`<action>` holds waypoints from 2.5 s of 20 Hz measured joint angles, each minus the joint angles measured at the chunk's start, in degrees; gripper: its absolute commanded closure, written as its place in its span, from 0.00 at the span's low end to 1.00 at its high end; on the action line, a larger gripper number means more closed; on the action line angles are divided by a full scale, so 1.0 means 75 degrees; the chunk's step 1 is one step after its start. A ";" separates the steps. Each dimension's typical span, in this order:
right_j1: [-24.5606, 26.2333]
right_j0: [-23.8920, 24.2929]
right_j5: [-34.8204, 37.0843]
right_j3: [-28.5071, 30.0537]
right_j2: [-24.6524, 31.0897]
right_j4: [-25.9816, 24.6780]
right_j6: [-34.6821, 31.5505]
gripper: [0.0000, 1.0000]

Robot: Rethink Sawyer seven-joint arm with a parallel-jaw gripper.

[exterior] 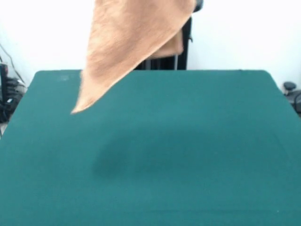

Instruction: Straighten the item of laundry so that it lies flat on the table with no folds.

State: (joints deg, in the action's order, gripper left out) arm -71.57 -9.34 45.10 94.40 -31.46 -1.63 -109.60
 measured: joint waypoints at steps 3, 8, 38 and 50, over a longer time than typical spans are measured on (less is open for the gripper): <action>0.0010 0.0306 -0.0412 0.0278 0.0198 -0.0017 0.0000 1.00; 0.0015 0.0905 -0.0666 0.0611 0.0575 -0.0043 0.0000 1.00; 0.1241 0.2191 -0.3038 0.1405 0.2000 -0.2019 0.0000 1.00; 0.2556 0.0736 -0.3596 0.1400 0.1499 -0.2152 0.0000 1.00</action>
State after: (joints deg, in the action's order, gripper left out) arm -52.40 -3.82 18.13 104.90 -20.22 -17.77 -109.60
